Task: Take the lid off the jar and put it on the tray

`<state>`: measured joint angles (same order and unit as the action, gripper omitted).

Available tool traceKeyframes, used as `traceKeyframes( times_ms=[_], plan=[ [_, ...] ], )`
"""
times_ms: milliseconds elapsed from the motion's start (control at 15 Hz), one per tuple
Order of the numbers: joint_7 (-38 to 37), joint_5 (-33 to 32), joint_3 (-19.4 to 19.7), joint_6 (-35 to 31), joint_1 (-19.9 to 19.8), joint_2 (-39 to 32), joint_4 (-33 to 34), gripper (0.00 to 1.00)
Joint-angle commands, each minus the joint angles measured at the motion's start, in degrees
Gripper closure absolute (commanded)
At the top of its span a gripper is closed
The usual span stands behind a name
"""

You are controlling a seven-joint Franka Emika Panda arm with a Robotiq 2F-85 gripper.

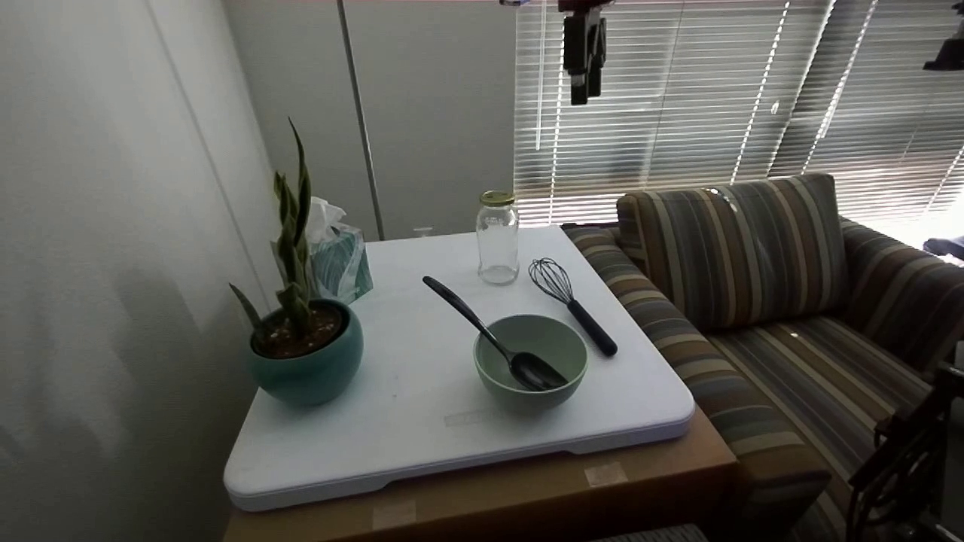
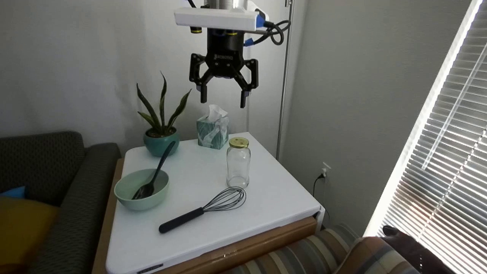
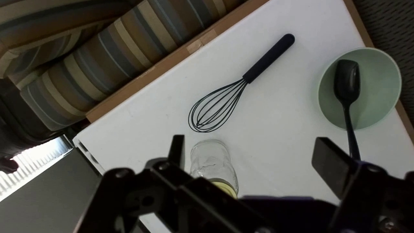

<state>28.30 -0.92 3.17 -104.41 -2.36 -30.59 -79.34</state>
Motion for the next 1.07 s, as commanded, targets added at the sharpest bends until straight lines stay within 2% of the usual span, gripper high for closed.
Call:
traceKeyframes(
  times_ms=[0,200,400,1000],
  plan=[
    [0.22,-0.93,-2.26,3.97,-1.89,-10.78,14.12,0.0],
    [-1.44,-0.7,-2.73,3.91,-1.92,-17.54,22.38,0.0],
    [-2.99,-1.04,-2.81,3.65,-1.5,-22.39,27.63,0.0],
    [-9.67,0.6,-2.97,2.66,-0.21,-31.79,38.01,0.0]
  ],
)
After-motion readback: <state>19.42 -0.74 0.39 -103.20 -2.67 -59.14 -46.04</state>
